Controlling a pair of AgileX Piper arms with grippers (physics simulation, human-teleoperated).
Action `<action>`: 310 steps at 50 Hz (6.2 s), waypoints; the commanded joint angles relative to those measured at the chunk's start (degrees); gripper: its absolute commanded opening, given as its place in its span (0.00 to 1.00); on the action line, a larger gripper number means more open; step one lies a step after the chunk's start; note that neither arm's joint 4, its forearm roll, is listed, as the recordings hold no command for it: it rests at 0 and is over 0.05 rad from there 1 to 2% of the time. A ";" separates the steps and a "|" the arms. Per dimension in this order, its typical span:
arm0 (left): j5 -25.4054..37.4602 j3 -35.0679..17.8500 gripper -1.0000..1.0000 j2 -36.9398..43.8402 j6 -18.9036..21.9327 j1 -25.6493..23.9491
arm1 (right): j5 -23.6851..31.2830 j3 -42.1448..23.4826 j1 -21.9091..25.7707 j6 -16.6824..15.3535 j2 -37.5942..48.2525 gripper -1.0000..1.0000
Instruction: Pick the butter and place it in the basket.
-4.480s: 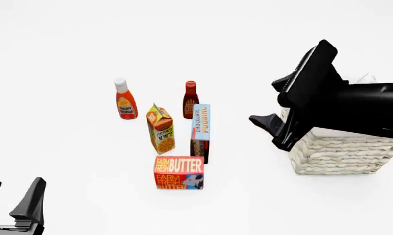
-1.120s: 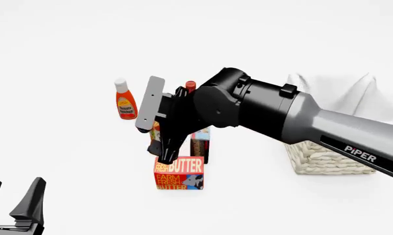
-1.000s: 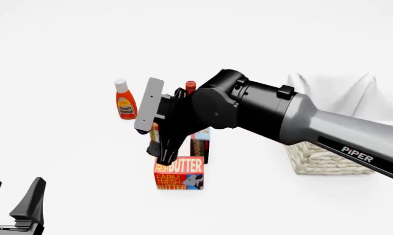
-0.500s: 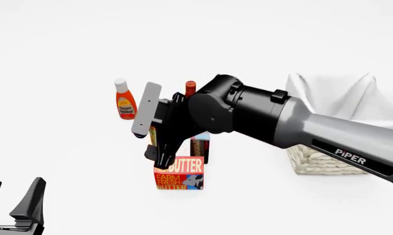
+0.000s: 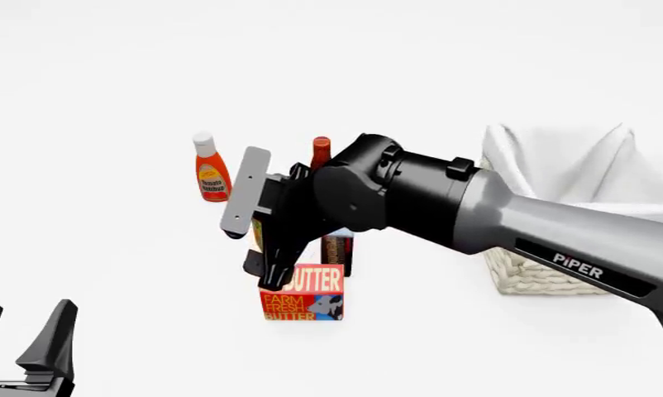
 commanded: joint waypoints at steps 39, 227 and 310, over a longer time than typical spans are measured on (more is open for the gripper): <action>0.00 0.00 1.00 0.00 0.00 0.00 | -0.30 0.50 -0.35 0.20 1.15 1.00; 0.00 0.00 1.00 0.00 0.00 0.00 | -1.81 -0.32 -3.26 1.57 14.14 1.00; 0.00 0.00 1.00 0.00 0.00 0.00 | -1.91 0.35 -4.61 2.02 21.58 0.00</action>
